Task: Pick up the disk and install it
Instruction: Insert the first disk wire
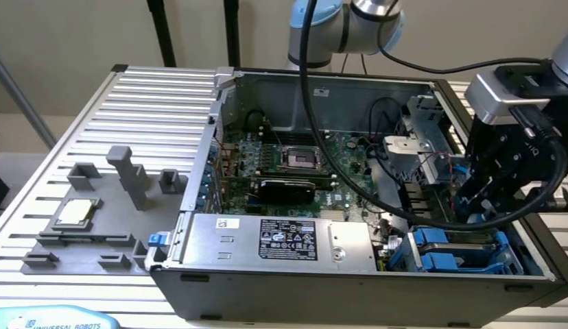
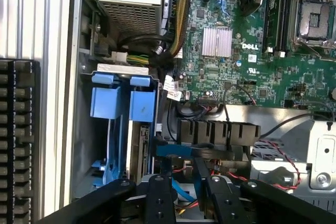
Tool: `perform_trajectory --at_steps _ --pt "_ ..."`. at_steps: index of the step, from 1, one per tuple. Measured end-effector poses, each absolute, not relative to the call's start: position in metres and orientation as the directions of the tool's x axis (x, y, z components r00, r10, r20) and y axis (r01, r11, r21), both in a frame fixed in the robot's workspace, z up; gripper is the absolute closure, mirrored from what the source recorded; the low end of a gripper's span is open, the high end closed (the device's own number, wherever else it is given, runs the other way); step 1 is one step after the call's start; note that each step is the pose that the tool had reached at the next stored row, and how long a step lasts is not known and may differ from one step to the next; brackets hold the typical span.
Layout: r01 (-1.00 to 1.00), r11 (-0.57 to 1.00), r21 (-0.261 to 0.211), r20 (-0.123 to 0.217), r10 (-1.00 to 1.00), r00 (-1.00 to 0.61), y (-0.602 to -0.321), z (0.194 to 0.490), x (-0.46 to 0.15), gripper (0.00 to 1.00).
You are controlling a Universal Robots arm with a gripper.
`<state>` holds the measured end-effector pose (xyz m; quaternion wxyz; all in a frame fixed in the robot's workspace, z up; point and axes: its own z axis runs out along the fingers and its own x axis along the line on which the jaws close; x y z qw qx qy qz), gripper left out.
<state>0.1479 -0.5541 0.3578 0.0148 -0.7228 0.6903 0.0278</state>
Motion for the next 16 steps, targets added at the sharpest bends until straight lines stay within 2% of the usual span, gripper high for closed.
perform_trajectory --at_steps 16 --pt "-0.999 -0.048 0.018 -0.066 -0.997 0.046 -0.584 0.358 0.16 0.69"
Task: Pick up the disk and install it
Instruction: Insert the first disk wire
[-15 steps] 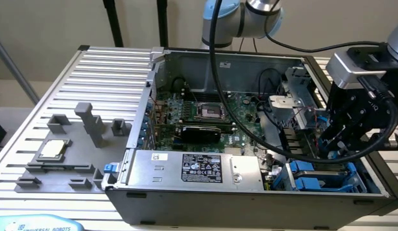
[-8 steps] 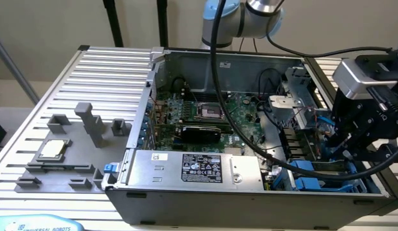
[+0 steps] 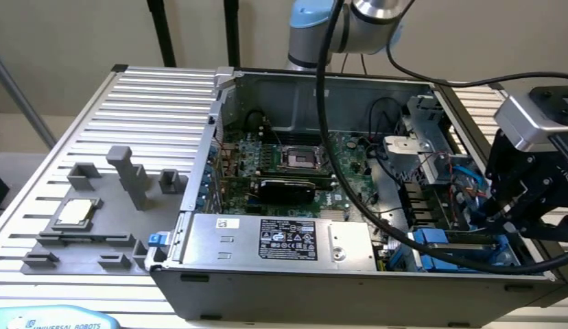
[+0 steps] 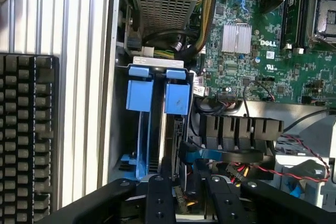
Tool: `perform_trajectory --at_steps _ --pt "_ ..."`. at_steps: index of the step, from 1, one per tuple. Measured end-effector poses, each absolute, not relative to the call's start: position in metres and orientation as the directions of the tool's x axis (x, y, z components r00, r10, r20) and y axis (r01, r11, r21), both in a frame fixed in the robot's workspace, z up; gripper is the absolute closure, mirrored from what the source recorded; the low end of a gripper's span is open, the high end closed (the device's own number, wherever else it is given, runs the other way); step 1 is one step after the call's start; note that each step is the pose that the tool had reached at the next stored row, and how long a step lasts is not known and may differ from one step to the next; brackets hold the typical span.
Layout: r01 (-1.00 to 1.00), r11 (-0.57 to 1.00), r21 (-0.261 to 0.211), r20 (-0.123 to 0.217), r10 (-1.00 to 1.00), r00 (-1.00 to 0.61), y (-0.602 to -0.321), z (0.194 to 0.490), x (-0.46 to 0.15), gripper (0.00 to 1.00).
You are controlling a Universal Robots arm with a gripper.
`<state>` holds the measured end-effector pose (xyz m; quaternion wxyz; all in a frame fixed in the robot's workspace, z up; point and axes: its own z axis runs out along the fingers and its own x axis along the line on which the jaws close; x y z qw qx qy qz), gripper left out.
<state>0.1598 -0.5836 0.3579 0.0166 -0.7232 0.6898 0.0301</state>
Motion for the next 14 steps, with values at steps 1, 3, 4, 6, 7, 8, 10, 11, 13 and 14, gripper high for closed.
perform_trajectory --at_steps 1,3,4,6,7,8,10,11,13,14 --pt "-0.999 -0.048 0.018 -0.067 -0.997 0.047 -0.5846 0.3579 0.1613 0.69" --pt "-0.999 -0.048 0.018 -0.068 -0.997 0.047 -0.5863 0.3578 0.1645 0.69" --pt "-0.999 -0.049 0.018 -0.068 -0.997 0.047 -0.587 0.3578 0.1662 0.69" --pt "-0.999 -0.05 0.018 -0.069 -0.996 0.049 -0.5883 0.3578 0.1691 0.69" --pt "-0.999 -0.051 0.018 -0.069 -0.996 0.05 -0.5887 0.3575 0.1699 0.69" --pt "-0.998 -0.054 0.018 -0.07 -0.996 0.053 -0.5889 0.3571 0.1701 0.69" --pt "-0.998 -0.063 0.018 -0.072 -0.996 0.061 -0.5892 0.3561 0.1701 0.69" --pt "-0.998 -0.068 0.018 -0.073 -0.995 0.067 -0.5893 0.3554 0.1701 0.69" --pt "-0.997 -0.078 0.018 -0.08 -0.994 0.076 -0.5895 0.3538 0.1702 0.69" --pt "-0.996 -0.083 0.017 -0.082 -0.993 0.081 -0.5895 0.3529 0.1702 0.69"
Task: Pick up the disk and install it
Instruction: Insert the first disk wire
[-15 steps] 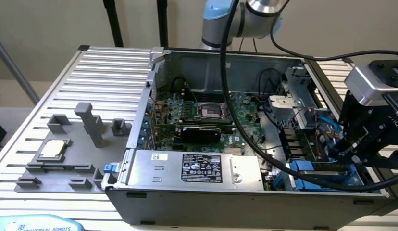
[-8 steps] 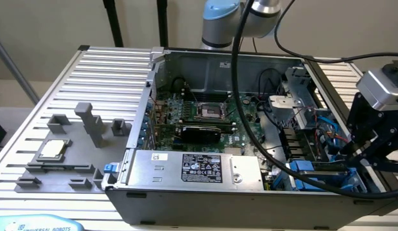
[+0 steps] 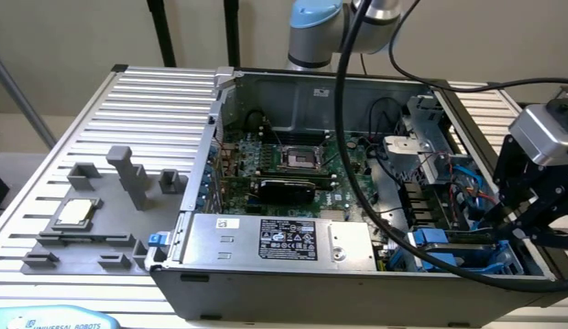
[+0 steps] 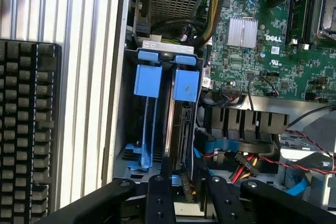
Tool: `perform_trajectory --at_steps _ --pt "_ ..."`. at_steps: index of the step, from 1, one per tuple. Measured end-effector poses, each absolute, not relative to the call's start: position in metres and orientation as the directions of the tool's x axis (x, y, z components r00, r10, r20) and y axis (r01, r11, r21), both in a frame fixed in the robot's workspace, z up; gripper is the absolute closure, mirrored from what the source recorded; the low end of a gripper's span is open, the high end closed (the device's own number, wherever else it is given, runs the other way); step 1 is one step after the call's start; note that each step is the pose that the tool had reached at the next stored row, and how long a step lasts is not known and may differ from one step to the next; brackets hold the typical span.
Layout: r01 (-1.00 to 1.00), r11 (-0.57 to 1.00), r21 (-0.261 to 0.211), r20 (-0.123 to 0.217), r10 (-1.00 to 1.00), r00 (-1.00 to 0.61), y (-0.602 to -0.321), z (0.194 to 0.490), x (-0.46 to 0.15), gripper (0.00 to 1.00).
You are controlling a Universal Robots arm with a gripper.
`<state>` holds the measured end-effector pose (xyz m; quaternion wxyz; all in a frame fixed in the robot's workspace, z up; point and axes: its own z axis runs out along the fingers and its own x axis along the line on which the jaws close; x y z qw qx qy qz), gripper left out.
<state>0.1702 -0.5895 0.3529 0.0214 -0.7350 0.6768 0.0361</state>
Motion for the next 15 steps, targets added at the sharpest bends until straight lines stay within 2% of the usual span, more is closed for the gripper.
perform_trajectory --at_steps 8,11,12,15 --pt "-0.994 -0.11 0.017 -0.093 -0.99 0.108 -0.59 0.3488 0.1725 0.69" --pt "-0.993 -0.117 0.017 -0.096 -0.989 0.115 -0.5903 0.3489 0.1735 0.71" --pt "-0.993 -0.119 0.017 -0.096 -0.988 0.117 -0.5904 0.3488 0.1737 0.79" --pt "-0.992 -0.125 0.017 -0.099 -0.987 0.123 -0.5904 0.3488 0.1739 0.79"
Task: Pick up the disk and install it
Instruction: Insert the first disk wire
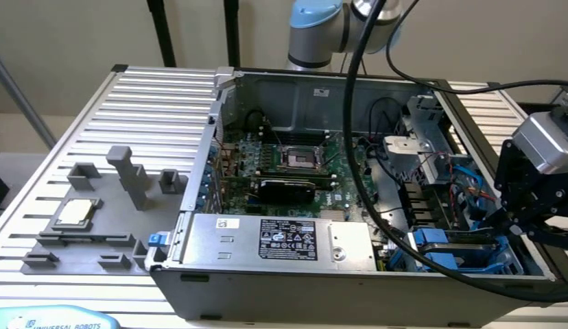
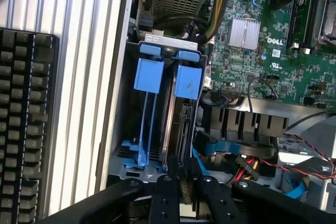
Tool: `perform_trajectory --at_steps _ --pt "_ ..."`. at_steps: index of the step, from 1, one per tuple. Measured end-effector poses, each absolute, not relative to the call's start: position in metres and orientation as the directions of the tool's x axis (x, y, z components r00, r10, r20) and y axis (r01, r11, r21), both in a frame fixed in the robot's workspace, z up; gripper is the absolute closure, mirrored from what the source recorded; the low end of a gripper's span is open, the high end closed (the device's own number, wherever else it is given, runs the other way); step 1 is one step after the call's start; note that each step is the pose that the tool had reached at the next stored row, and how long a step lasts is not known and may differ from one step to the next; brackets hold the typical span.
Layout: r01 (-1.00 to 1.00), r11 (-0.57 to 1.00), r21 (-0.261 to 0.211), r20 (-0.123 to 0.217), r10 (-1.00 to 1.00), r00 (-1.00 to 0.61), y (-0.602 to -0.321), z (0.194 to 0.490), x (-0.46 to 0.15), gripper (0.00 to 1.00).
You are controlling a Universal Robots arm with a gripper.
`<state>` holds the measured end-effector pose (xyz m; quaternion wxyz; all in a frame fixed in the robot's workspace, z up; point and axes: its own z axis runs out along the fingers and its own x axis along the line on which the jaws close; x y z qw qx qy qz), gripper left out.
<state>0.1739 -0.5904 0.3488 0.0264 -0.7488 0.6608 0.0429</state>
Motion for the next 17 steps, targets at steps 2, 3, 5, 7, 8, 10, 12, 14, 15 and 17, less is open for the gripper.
perform_trajectory --at_steps 2,3,5,7,8,10,12,14,15,17 --pt "-0.992 -0.128 0.017 -0.101 -0.987 0.126 -0.5904 0.3488 0.1739 0.84" --pt "-0.991 -0.13 0.017 -0.101 -0.987 0.128 -0.5904 0.3488 0.1738 0.84" --pt "-0.991 -0.133 0.017 -0.102 -0.986 0.13 -0.5904 0.3488 0.1739 0.84" --pt "-0.991 -0.135 0.017 -0.103 -0.986 0.133 -0.5904 0.3488 0.1739 0.84" --pt "-0.99 -0.137 0.017 -0.103 -0.986 0.134 -0.5904 0.3488 0.1739 0.84" --pt "-0.99 -0.14 0.017 -0.104 -0.985 0.137 -0.5904 0.3488 0.1739 0.84" --pt "-0.99 -0.143 0.017 -0.104 -0.985 0.141 -0.5904 0.3488 0.1737 0.84" --pt "-0.989 -0.145 0.017 -0.104 -0.984 0.142 -0.59 0.3492 0.1728 0.84" --pt "-0.989 -0.145 0.017 -0.104 -0.984 0.143 -0.5897 0.3494 0.1721 0.84" --pt "-0.989 -0.146 0.018 -0.104 -0.984 0.143 -0.5886 0.3501 0.17 0.84"
